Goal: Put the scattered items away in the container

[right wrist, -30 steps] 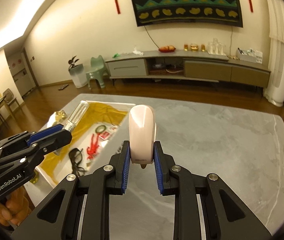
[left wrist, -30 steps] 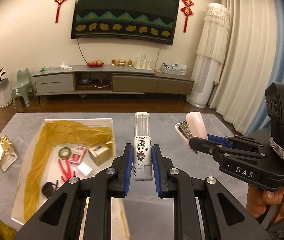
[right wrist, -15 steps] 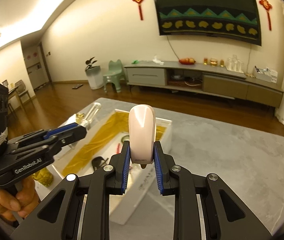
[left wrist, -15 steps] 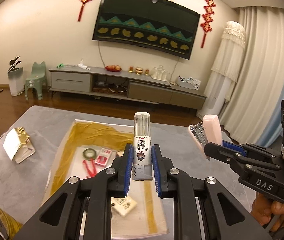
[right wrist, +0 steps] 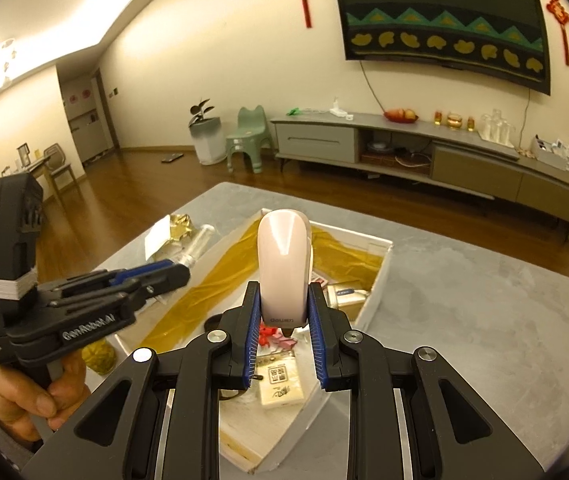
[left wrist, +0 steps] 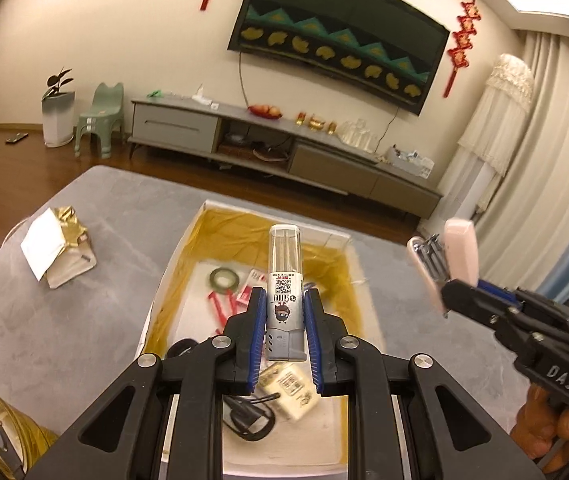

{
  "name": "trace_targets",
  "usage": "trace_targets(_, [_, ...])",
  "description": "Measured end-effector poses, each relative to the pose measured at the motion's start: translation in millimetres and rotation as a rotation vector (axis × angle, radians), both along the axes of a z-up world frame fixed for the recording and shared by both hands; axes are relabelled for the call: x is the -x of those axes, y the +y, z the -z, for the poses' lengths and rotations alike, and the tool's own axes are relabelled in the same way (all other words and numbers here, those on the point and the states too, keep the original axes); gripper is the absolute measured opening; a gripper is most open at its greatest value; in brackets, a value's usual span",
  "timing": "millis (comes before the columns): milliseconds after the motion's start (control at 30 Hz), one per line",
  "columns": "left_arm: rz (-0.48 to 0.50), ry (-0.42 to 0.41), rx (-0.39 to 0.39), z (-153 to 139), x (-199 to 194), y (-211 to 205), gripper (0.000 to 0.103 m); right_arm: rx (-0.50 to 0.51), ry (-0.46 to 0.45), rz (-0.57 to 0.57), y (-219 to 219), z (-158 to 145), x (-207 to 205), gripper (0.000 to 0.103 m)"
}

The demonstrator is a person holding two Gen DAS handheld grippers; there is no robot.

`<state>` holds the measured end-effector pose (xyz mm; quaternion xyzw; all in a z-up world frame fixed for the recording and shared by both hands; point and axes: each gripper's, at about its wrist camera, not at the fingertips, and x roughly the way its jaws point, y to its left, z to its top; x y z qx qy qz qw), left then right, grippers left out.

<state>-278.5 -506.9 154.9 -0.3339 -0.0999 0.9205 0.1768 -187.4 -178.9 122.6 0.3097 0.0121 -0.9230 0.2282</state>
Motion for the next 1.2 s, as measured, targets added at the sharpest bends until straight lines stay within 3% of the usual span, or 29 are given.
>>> trace_targets(533, [-0.033,-0.113,0.062,40,68,-6,0.020,-0.077,-0.111,-0.024,-27,59,47,0.024])
trace_targets(667, [-0.041,-0.186,0.034,58,89,-11,0.020,-0.101,-0.128,-0.027,-29,72,55,0.024])
trace_targets(967, [-0.059,-0.206,0.019,62,103,-15,0.020,-0.112,-0.165,0.002,-27,93,71,0.029])
trace_targets(1000, [-0.062,-0.207,0.016,62,104,-16,0.023,-0.111,-0.177,0.009,-25,95,73,0.043])
trace_targets(1033, [-0.064,-0.210,0.009,63,105,-16,0.027,-0.109,-0.187,0.016,-23,96,73,0.047])
trace_targets(1067, [-0.064,-0.216,0.000,64,105,-18,0.040,-0.103,-0.191,0.020,-21,96,72,0.047])
trace_targets(1100, [-0.060,-0.221,-0.012,65,105,-19,0.045,-0.096,-0.192,0.021,-20,95,72,0.047])
trace_targets(1200, [-0.046,-0.216,-0.025,64,102,-21,0.045,-0.075,-0.198,0.022,-16,90,70,0.047])
